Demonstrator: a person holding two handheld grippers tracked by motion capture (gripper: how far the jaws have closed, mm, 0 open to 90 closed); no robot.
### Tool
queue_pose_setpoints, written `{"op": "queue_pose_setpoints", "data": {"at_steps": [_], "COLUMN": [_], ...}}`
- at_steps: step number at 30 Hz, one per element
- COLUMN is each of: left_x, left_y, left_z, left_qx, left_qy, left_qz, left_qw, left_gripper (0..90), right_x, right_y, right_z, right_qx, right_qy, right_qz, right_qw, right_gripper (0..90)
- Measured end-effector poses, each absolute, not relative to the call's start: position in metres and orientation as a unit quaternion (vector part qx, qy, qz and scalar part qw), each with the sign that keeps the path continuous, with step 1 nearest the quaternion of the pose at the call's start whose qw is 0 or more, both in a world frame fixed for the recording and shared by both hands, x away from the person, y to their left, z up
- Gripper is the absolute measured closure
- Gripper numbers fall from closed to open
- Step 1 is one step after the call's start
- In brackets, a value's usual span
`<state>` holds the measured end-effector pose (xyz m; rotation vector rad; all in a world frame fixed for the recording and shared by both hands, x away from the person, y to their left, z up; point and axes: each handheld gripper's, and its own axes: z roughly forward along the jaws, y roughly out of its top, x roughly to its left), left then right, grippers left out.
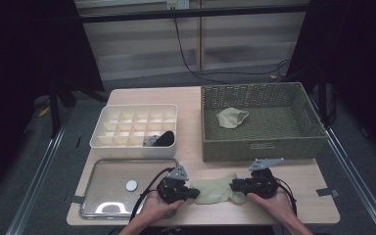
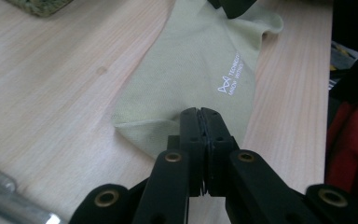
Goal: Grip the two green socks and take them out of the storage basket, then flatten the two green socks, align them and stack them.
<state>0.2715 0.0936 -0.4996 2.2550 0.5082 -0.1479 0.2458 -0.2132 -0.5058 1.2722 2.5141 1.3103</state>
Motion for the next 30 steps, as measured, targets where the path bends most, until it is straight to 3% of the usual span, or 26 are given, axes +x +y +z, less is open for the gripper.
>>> {"op": "queue_pose_setpoints", "data": {"at_steps": [6, 12, 21, 30], "left_x": [0.273, 0.273, 0.277, 0.282], "left_y": [0.091, 0.097, 0.121, 0.15], "left_z": [-0.499, -0.493, -0.48, -0.473], "left_qx": [0.889, 0.883, 0.864, 0.854], "left_qy": [0.202, 0.206, 0.242, 0.269], "left_qz": [-0.061, -0.062, -0.045, -0.042], "left_qw": [0.406, 0.418, 0.439, 0.443], "left_gripper": [86.0, 81.7, 68.0, 48.2], "right_x": [0.243, 0.24, 0.245, 0.251], "right_y": [-0.218, -0.218, -0.218, -0.218], "right_z": [-0.505, -0.5, -0.493, -0.487], "right_qx": [0.413, 0.415, 0.416, 0.416], "right_qy": [0.808, 0.805, 0.798, 0.789], "right_qz": [0.419, 0.423, 0.436, 0.452], "right_qw": [0.022, 0.028, 0.016, 0.015], "right_gripper": [73.8, 64.9, 51.5, 49.7]}}
